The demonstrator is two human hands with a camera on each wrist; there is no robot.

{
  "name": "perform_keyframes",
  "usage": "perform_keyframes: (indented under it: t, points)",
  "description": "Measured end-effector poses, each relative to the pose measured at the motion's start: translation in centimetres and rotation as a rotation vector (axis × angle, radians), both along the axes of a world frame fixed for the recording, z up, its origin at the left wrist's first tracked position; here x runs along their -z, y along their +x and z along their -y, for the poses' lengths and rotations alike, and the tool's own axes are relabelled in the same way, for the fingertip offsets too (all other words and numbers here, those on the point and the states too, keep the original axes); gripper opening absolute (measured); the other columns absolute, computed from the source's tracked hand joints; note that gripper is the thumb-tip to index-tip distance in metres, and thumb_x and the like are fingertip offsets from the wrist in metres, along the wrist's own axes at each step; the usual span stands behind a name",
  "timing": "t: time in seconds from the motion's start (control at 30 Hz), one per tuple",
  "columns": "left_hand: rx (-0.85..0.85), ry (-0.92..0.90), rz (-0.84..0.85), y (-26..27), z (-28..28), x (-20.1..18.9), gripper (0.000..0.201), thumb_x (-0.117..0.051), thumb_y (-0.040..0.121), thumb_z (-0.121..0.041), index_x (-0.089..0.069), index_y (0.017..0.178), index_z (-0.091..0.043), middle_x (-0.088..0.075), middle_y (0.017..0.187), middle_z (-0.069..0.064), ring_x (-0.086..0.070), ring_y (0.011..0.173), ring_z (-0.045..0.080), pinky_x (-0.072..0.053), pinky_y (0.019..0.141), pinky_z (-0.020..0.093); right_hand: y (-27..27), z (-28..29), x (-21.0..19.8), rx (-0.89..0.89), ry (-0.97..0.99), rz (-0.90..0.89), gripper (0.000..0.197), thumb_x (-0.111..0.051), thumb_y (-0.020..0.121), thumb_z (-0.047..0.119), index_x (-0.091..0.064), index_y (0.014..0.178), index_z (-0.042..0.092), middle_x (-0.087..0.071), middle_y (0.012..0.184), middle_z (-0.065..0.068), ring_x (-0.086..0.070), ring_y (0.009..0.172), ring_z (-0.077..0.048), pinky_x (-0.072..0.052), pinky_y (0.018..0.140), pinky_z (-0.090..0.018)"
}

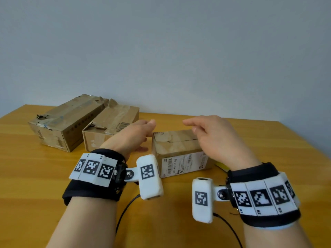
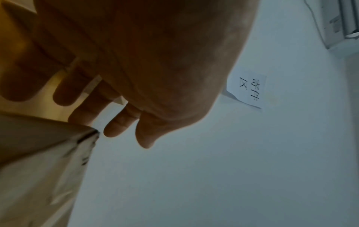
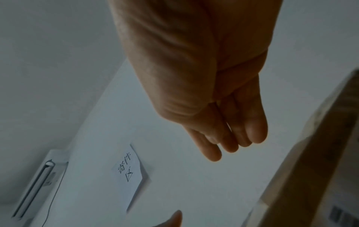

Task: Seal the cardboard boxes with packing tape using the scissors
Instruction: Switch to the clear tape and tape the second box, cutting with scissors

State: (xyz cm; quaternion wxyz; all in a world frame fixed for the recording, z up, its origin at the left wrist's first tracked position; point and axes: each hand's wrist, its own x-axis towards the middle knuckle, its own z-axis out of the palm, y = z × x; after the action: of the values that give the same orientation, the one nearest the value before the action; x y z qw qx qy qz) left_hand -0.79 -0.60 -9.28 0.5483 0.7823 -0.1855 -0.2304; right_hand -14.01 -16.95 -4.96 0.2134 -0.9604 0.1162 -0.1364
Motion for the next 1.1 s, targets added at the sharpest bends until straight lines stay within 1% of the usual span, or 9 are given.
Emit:
perform_keyframes:
  t: [0.23,0.33,0.43,0.5,0.63,0.8,0.9,1.0,1.1]
  points:
    - [-0.122,-0.120,0.164,-2.5,-0.2,-2.7,0.046,-0.047,0.096,-0.055,-0.056,0.131,-0.026,-0.058,0.131,-0.003,-0.053,0.122,0.021,-0.040,0.108,0.047,-4.5,1.8,-1.5,0.102,0.111,0.000,0.031,-0.049,0.105,0.024,-0.065,0.129,0.036,-0.061,0.136,0.015,-0.052,0.124,-0.004,-0.039,0.097,-0.021]
    - [-0.051,-0.192,0.238,-6.1,1.6,-4.1,0.034,-0.052,0.098,-0.046,-0.059,0.125,-0.028,-0.061,0.121,-0.008,-0.054,0.114,0.010,-0.043,0.086,0.029,-7.8,3.2,-2.7,0.202,0.142,-0.032,0.030,-0.050,0.105,0.022,-0.067,0.127,0.033,-0.063,0.134,0.011,-0.057,0.121,-0.009,-0.043,0.096,-0.025]
    - [0.075,-0.218,0.284,-10.2,4.0,-5.1,0.026,-0.053,0.099,-0.038,-0.061,0.122,-0.029,-0.061,0.113,-0.011,-0.055,0.106,0.003,-0.041,0.075,0.023,-11.5,4.8,-3.4,0.295,0.187,-0.085,0.029,-0.051,0.104,0.019,-0.069,0.123,0.032,-0.065,0.126,0.007,-0.063,0.109,-0.015,-0.054,0.093,-0.035]
    - [0.179,-0.217,0.257,-12.9,5.6,-5.2,0.024,-0.054,0.100,-0.032,-0.063,0.121,-0.026,-0.062,0.112,-0.006,-0.057,0.105,0.006,-0.041,0.075,0.022,-13.7,5.8,-3.3,0.350,0.246,-0.121,0.028,-0.052,0.104,0.015,-0.069,0.119,0.031,-0.065,0.128,0.003,-0.062,0.113,-0.018,-0.054,0.098,-0.044]
    - [0.329,-0.198,0.165,-16.8,7.8,-4.1,0.017,-0.054,0.100,-0.022,-0.067,0.111,-0.023,-0.066,0.117,0.004,-0.060,0.109,0.014,-0.047,0.088,0.029,-17.1,6.9,-2.5,0.456,0.310,-0.178,0.031,-0.051,0.101,0.006,-0.069,0.116,0.026,-0.069,0.120,-0.003,-0.066,0.105,-0.018,-0.053,0.101,-0.045]
    - [0.335,-0.204,0.116,-18.1,8.0,-3.0,0.016,-0.053,0.100,-0.012,-0.067,0.103,-0.020,-0.070,0.109,0.004,-0.057,0.085,0.007,-0.039,0.084,0.030,-20.3,8.0,-1.6,0.559,0.358,-0.259,0.034,-0.048,0.099,-0.001,-0.067,0.119,0.020,-0.069,0.114,-0.005,-0.068,0.098,-0.019,-0.056,0.096,-0.042]
    - [0.336,-0.153,0.130,-18.6,8.3,-2.7,0.017,-0.055,0.099,-0.014,-0.068,0.101,-0.024,-0.071,0.104,-0.001,-0.058,0.090,0.010,-0.042,0.089,0.033,-22.1,9.6,-1.0,0.679,0.259,-0.226,0.032,-0.044,0.101,0.001,-0.066,0.119,0.013,-0.065,0.123,-0.011,-0.063,0.110,-0.028,-0.050,0.102,-0.043]
    - [0.351,-0.115,0.148,-18.9,8.8,-2.8,0.017,-0.054,0.100,-0.015,-0.066,0.100,-0.027,-0.072,0.106,-0.002,-0.059,0.097,0.012,-0.043,0.090,0.033,-23.3,12.1,0.6,0.829,0.078,-0.365,0.019,-0.046,0.099,0.009,-0.062,0.110,0.008,-0.058,0.128,-0.017,-0.050,0.126,-0.038,-0.042,0.107,-0.047]
    - [0.354,-0.093,0.131,-19.0,9.2,-2.8,0.018,-0.053,0.100,-0.013,-0.065,0.101,-0.026,-0.072,0.105,-0.002,-0.059,0.099,0.014,-0.043,0.083,0.031,-23.6,14.4,3.1,0.892,-0.038,-0.577,0.021,-0.050,0.099,0.024,-0.063,0.108,0.010,-0.061,0.118,-0.013,-0.055,0.117,-0.035,-0.045,0.103,-0.046]
